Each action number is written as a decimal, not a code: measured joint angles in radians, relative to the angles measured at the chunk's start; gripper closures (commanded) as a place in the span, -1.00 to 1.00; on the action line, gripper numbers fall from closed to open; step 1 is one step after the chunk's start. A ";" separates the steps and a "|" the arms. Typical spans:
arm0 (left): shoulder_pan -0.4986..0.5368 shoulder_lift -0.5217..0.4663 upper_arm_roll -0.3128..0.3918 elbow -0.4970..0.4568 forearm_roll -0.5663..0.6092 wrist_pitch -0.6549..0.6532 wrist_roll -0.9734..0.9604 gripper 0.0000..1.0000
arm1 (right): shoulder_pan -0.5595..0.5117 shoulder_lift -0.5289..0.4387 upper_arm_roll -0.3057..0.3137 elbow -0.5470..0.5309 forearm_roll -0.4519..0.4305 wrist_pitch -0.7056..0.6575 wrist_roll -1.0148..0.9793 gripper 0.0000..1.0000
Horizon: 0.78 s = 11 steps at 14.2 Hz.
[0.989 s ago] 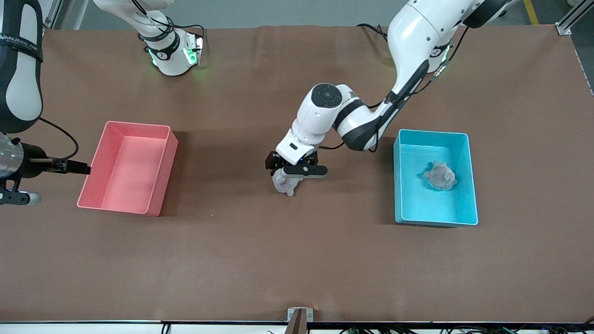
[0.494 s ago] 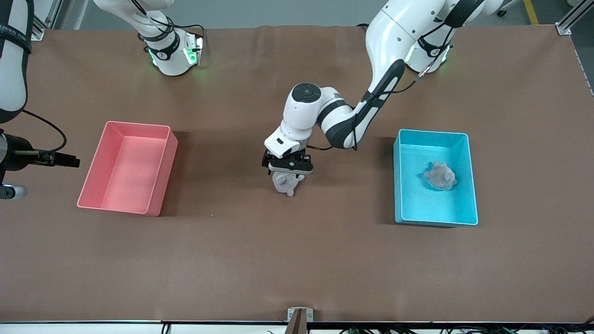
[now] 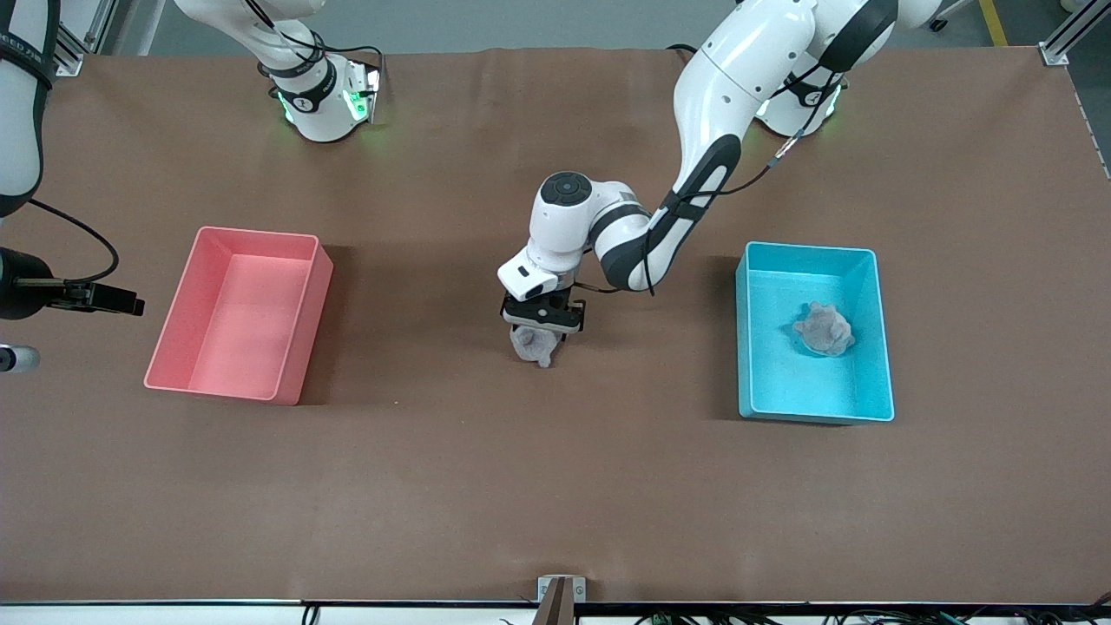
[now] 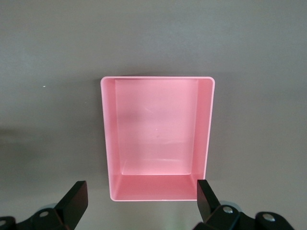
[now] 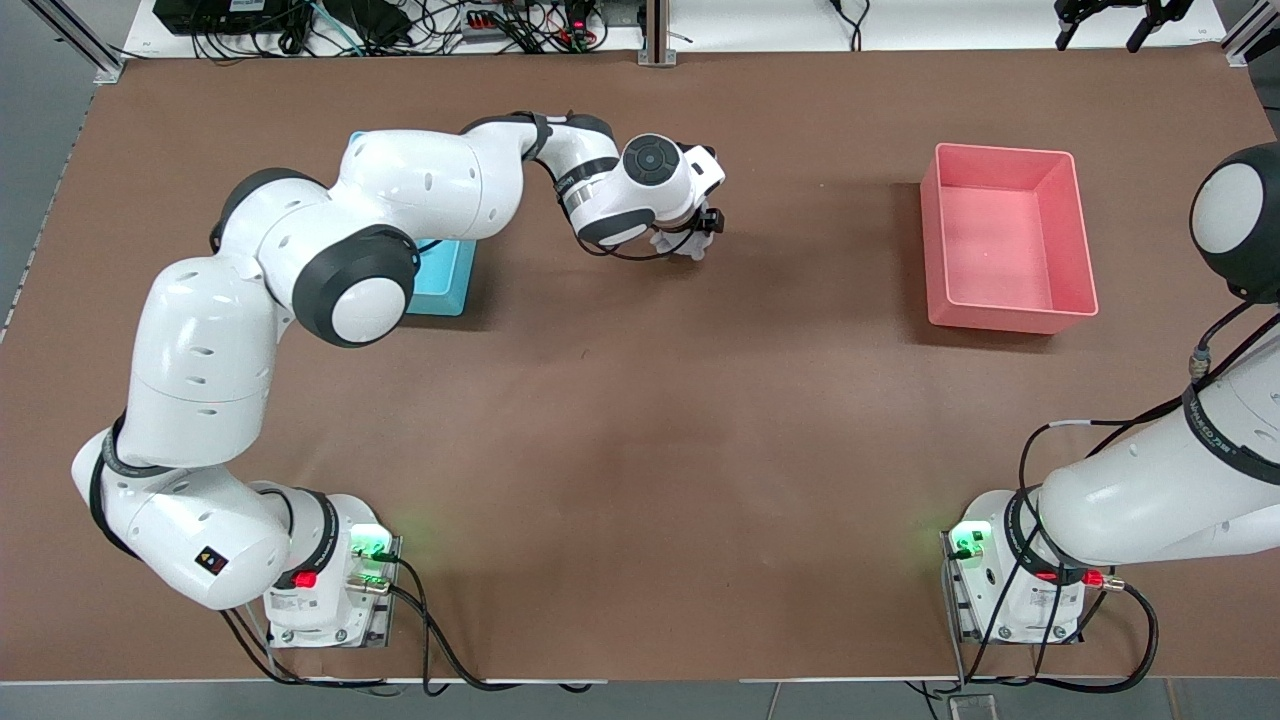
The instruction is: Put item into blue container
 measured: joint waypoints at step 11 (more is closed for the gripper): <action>0.003 0.025 0.000 0.055 0.006 0.003 0.000 0.72 | 0.003 0.000 0.006 0.011 0.005 -0.051 0.019 -1.00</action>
